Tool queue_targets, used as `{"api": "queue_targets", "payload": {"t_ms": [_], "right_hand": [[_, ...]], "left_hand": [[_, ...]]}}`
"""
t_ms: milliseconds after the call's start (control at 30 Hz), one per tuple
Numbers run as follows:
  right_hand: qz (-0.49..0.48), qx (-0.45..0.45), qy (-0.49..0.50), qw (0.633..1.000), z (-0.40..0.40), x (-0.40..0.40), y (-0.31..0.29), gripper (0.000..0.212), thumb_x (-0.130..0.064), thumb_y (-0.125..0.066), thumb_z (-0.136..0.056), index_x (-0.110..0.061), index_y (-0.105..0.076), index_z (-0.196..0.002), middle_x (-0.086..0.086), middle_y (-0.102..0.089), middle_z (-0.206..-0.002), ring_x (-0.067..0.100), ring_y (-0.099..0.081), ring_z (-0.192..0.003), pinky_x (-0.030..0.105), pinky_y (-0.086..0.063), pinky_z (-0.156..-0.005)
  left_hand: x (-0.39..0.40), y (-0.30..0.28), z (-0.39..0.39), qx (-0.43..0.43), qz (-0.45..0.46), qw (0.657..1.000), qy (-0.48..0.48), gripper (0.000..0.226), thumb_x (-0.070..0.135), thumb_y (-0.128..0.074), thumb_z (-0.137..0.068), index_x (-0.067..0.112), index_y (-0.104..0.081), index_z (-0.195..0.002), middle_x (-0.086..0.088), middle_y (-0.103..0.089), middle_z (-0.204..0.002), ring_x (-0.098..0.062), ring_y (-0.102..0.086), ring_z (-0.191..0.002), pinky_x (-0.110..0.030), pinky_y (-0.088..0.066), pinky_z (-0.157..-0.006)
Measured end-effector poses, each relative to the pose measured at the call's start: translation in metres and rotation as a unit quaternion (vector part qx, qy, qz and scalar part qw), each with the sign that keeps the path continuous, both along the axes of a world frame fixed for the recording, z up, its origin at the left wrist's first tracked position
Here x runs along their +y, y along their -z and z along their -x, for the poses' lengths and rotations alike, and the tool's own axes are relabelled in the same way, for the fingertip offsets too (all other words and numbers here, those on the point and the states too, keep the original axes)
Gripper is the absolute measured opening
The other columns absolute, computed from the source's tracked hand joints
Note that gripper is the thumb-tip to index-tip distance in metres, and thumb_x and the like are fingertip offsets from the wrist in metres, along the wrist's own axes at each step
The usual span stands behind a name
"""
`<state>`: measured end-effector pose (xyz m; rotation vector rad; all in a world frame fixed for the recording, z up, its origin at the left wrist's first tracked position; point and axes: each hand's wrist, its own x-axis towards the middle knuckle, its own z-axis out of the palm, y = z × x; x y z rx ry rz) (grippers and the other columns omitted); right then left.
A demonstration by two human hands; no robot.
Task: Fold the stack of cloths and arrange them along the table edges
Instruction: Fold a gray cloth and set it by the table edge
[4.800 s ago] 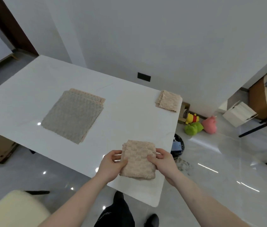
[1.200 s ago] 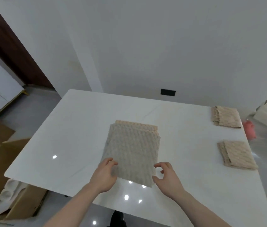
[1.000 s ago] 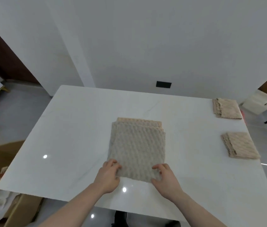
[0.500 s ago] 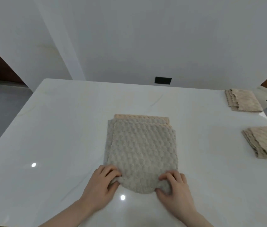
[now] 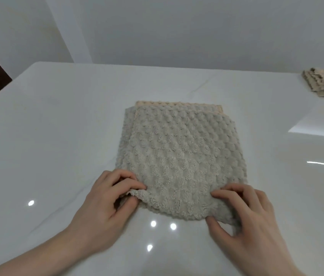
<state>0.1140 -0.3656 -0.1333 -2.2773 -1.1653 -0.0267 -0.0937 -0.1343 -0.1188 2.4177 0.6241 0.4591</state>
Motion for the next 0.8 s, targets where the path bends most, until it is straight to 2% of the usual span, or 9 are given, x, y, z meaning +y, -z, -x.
{"api": "queue_targets", "payload": {"t_ms": [133,233,300,400,467,533,600,733,800], "right_hand": [[-0.010,-0.020,-0.012,1.000,-0.001,-0.001,0.002,0.032,-0.058,-0.062,-0.079,-0.048,-0.068,-0.110,-0.027,-0.054,-0.117,0.009,-0.047,-0.110,0.026,-0.031,-0.095],[-0.039,-0.011,-0.022,0.999,-0.001,-0.005,0.002,0.023,-0.057,-0.057,-0.090,-0.049,-0.070,-0.106,-0.030,-0.058,-0.115,0.007,-0.050,-0.113,0.028,-0.035,-0.097],[-0.072,-0.002,-0.019,0.997,-0.001,-0.004,0.001,0.018,-0.052,-0.057,-0.095,-0.045,-0.073,-0.101,-0.032,-0.063,-0.111,0.007,-0.054,-0.110,0.031,-0.040,-0.097],[-0.119,0.013,-0.011,0.993,-0.001,-0.005,-0.003,0.014,-0.044,-0.059,-0.100,-0.043,-0.071,-0.092,-0.032,-0.067,-0.103,0.005,-0.059,-0.103,0.036,-0.048,-0.091],[-0.143,0.020,-0.004,0.989,-0.001,-0.005,-0.010,0.015,-0.036,-0.060,-0.098,-0.044,-0.068,-0.089,-0.030,-0.068,-0.098,0.003,-0.060,-0.100,0.028,-0.047,-0.089],[-0.162,0.019,0.002,0.987,-0.001,-0.002,-0.024,0.018,-0.026,-0.063,-0.100,-0.039,-0.067,-0.089,-0.024,-0.068,-0.090,0.001,-0.059,-0.095,0.015,-0.042,-0.083],[-0.182,0.004,0.006,0.983,-0.006,0.005,-0.045,0.016,-0.022,-0.062,-0.101,-0.032,-0.067,-0.089,-0.020,-0.068,-0.084,0.001,-0.060,-0.088,0.012,-0.040,-0.075],[-0.224,-0.020,0.021,0.974,-0.023,0.019,-0.110,0.017,-0.026,-0.055,-0.105,-0.026,-0.064,-0.090,-0.015,-0.066,-0.080,0.002,-0.061,-0.079,0.021,-0.041,-0.067],[-0.229,-0.041,0.031,0.972,-0.031,0.024,-0.146,0.020,-0.030,-0.053,-0.106,-0.024,-0.064,-0.090,-0.013,-0.064,-0.077,0.010,-0.059,-0.075,0.028,-0.038,-0.065]], "left_hand": [[0.002,0.002,-0.001,-0.031,0.024,0.999,-0.003,0.022,0.040,-0.053,-0.090,0.047,-0.070,-0.103,0.019,-0.062,-0.117,-0.017,-0.055,-0.112,-0.021,-0.040,-0.088],[0.005,0.006,-0.001,-0.079,0.056,0.995,-0.010,0.017,0.031,-0.064,-0.093,0.045,-0.073,-0.096,0.015,-0.067,-0.114,-0.016,-0.059,-0.111,-0.020,-0.043,-0.090],[0.005,0.006,-0.001,-0.106,0.065,0.992,-0.020,0.023,0.021,-0.072,-0.094,0.044,-0.075,-0.094,0.017,-0.069,-0.110,-0.014,-0.060,-0.110,-0.019,-0.044,-0.091],[0.002,0.003,0.001,-0.158,0.054,0.984,-0.060,0.020,0.019,-0.078,-0.086,0.039,-0.078,-0.087,0.017,-0.071,-0.101,-0.014,-0.059,-0.107,-0.021,-0.045,-0.091],[-0.002,-0.001,0.003,-0.187,0.012,0.980,-0.073,0.019,0.018,-0.082,-0.083,0.036,-0.078,-0.087,0.018,-0.072,-0.097,-0.013,-0.060,-0.105,-0.023,-0.045,-0.090],[-0.005,-0.009,0.004,-0.213,-0.009,0.974,-0.072,0.018,0.017,-0.083,-0.082,0.033,-0.079,-0.089,0.022,-0.071,-0.096,-0.011,-0.062,-0.102,-0.024,-0.048,-0.087],[-0.002,-0.026,-0.002,-0.245,-0.001,0.966,-0.087,0.016,0.017,-0.082,-0.083,0.029,-0.080,-0.093,0.020,-0.072,-0.096,-0.007,-0.065,-0.099,-0.025,-0.052,-0.085],[0.006,-0.100,-0.028,-0.275,-0.007,0.958,-0.078,0.005,0.019,-0.075,-0.091,0.022,-0.079,-0.091,0.013,-0.075,-0.088,-0.002,-0.067,-0.085,-0.026,-0.056,-0.083],[0.010,-0.142,-0.039,-0.274,-0.041,0.958,-0.071,0.006,0.027,-0.073,-0.091,0.023,-0.078,-0.089,0.014,-0.073,-0.079,-0.002,-0.065,-0.077,-0.031,-0.056,-0.079]]}}
